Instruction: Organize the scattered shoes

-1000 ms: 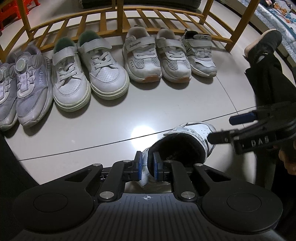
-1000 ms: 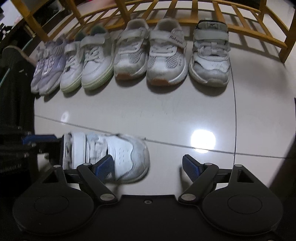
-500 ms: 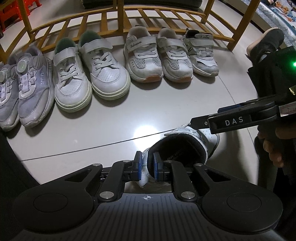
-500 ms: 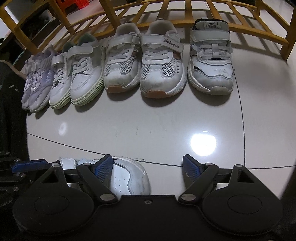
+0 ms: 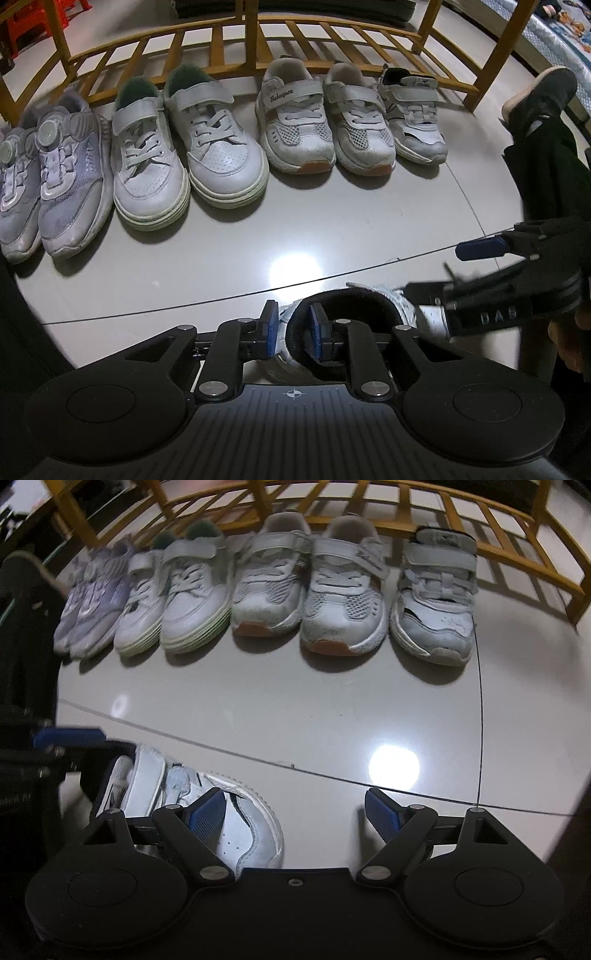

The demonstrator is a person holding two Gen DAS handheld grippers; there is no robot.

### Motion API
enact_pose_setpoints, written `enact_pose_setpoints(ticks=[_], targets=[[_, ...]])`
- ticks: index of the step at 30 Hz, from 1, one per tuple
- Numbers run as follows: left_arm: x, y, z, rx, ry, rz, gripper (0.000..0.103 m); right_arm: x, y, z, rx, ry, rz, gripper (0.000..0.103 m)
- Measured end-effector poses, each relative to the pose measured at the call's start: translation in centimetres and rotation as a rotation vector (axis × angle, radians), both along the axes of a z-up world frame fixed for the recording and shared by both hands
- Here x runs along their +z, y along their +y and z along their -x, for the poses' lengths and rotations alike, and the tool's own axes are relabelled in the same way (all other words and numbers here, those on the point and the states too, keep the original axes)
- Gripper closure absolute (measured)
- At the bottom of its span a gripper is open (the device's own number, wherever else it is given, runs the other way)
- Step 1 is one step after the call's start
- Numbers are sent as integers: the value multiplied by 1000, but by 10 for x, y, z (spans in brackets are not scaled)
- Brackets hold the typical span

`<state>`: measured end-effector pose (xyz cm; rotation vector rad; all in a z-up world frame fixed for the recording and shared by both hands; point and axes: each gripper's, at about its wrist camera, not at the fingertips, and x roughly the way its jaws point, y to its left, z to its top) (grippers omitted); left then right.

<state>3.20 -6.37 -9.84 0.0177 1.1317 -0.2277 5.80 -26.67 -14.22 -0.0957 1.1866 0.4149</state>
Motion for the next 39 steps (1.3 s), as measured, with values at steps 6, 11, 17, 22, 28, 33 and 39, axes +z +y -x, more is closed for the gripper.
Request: enact_pose_setpoints(ticks=[6,11,17,22,28,33,39], targets=[[9,7,2,35,-16,30,78,1,2,7,30,3,13,18],[13,13,5,52,-18,40,77,1,1,11,48,16,9,18],[11,18,9,79,-5,53,74,2,1,14,68,26,11,18],[6,22,12,94,17,74,74,2,3,18,95,34,15,18],[-3,21,7,92,43,79,77,3,6,21,122,42,17,18],[-6,19,3,82,42,72,86,3,9,25,141,44,17,18],[-7,18,1,69,34,64,89,4,11,28,156,45,18,18]])
